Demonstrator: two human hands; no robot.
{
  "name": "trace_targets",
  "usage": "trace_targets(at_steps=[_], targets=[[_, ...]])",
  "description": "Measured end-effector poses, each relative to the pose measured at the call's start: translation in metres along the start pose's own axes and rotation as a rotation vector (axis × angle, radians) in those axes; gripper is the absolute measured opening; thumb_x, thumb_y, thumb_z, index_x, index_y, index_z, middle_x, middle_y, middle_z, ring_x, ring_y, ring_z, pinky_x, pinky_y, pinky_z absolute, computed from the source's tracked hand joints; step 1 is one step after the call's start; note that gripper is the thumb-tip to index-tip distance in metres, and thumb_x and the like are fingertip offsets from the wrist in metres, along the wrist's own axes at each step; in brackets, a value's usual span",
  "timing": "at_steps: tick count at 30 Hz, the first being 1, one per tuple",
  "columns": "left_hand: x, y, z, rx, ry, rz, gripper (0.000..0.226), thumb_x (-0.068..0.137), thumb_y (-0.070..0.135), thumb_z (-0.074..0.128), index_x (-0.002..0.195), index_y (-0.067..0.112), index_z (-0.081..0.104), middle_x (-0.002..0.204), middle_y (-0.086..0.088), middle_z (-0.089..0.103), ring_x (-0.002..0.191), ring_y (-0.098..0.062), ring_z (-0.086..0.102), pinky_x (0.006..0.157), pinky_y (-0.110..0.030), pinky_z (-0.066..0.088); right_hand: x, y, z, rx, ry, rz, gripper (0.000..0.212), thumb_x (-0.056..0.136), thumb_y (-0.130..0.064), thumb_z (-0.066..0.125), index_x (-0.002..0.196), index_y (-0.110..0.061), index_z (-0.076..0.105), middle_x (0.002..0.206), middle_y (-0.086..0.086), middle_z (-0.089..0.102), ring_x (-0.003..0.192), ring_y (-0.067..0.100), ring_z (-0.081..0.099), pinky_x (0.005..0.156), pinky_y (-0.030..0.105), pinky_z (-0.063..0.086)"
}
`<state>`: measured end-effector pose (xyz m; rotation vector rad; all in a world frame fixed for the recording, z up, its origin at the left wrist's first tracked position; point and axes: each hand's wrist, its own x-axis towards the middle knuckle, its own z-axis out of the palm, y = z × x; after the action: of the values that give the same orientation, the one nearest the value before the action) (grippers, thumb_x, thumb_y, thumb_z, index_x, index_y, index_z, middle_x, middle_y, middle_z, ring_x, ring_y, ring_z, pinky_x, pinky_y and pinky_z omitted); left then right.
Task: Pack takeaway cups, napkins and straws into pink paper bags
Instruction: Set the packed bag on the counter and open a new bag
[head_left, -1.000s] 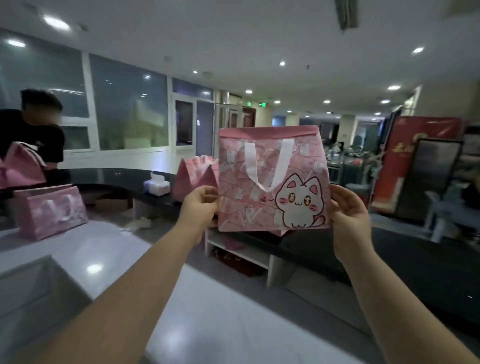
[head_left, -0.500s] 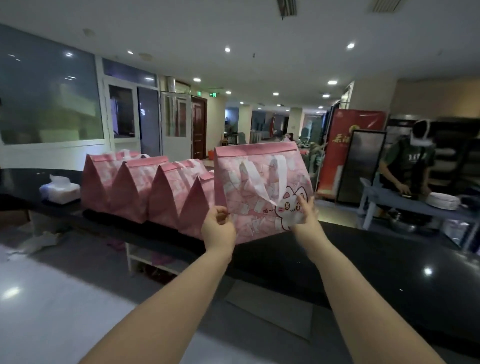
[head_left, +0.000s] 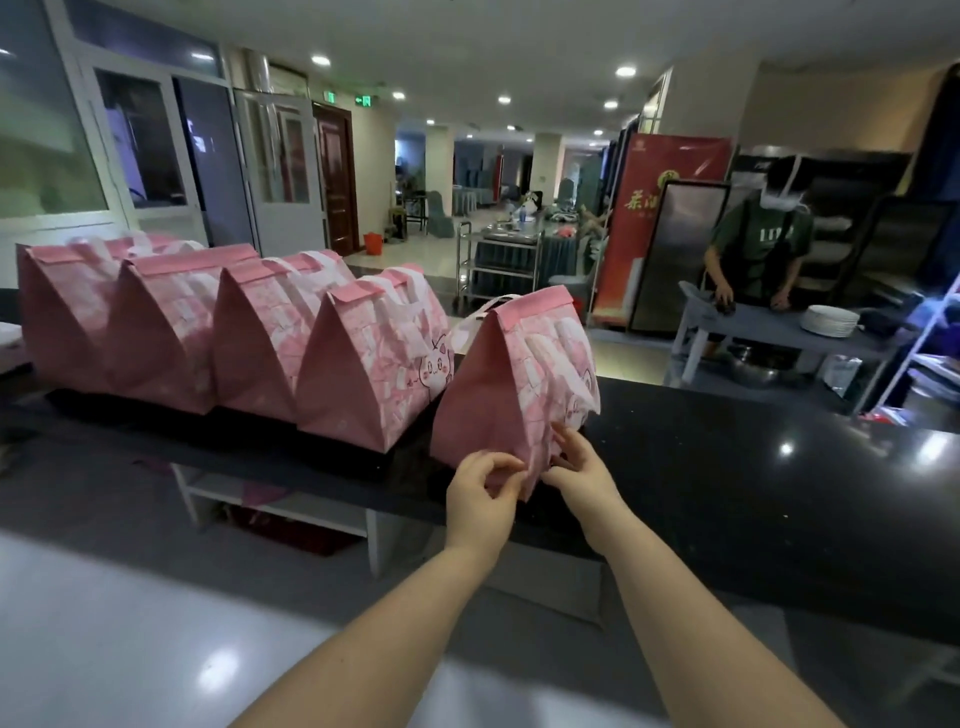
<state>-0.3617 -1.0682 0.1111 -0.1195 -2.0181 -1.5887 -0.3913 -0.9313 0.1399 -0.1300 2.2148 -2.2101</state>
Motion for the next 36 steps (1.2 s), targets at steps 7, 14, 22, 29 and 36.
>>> trace_targets(at_steps=[7, 14, 22, 29, 36], targets=[[0.062, 0.002, -0.05, 0.03, 0.206, 0.109, 0.048, 0.078, 0.022, 0.08, 0.118, 0.023, 0.054, 0.111, 0.029, 0.046, 0.104, 0.007, 0.045, 0.094, -0.018, 0.041, 0.005, -0.043, 0.028, 0.021, 0.295, -0.215, 0.032, 0.084, -0.025, 0.074, 0.113, -0.024, 0.061, 0.115, -0.005, 0.062, 0.109, 0.012, 0.059, 0.087, 0.024, 0.05], [0.12, 0.014, -0.048, 0.056, -0.163, -0.047, 0.043, 0.068, 0.016, 0.081, 0.093, 0.036, 0.053, 0.088, 0.014, 0.062, 0.08, -0.008, 0.061, 0.063, -0.008, 0.042, 0.019, -0.061, 0.066, -0.472, 0.488, -0.265, 0.045, 0.074, -0.016, 0.075, 0.109, -0.024, 0.047, 0.116, 0.002, 0.045, 0.106, 0.021, 0.05, 0.089, 0.035, 0.048], [0.11, -0.017, -0.05, 0.179, -0.229, -0.049, 0.025, 0.072, 0.021, 0.075, 0.088, 0.022, 0.056, 0.083, 0.005, 0.066, 0.077, -0.018, 0.063, 0.069, -0.038, 0.053, 0.01, -0.03, 0.07, -0.568, 0.584, -0.211, 0.039, 0.075, -0.007, 0.065, 0.107, -0.021, 0.049, 0.112, 0.002, 0.049, 0.1, 0.023, 0.054, 0.083, 0.041, 0.05], [0.109, -0.022, -0.057, 0.137, -0.163, -0.011, 0.022, 0.077, 0.032, 0.072, 0.074, 0.026, 0.051, 0.071, 0.012, 0.058, 0.064, -0.001, 0.053, 0.056, -0.027, 0.04, 0.012, -0.025, 0.069, -0.438, 0.474, -0.202, 0.03, 0.078, -0.004, 0.061, 0.092, -0.029, 0.051, 0.099, 0.003, 0.058, 0.082, 0.011, 0.059, 0.06, 0.014, 0.041], [0.09, -0.047, -0.07, 0.1, -0.189, -0.099, 0.026, 0.079, 0.022, 0.077, 0.075, 0.031, 0.054, 0.079, 0.012, 0.064, 0.072, -0.003, 0.061, 0.06, -0.02, 0.044, 0.001, -0.003, 0.069, -0.455, 0.487, -0.13, 0.021, 0.08, -0.006, 0.057, 0.082, -0.027, 0.054, 0.084, -0.002, 0.062, 0.073, 0.014, 0.059, 0.056, 0.022, 0.043]])
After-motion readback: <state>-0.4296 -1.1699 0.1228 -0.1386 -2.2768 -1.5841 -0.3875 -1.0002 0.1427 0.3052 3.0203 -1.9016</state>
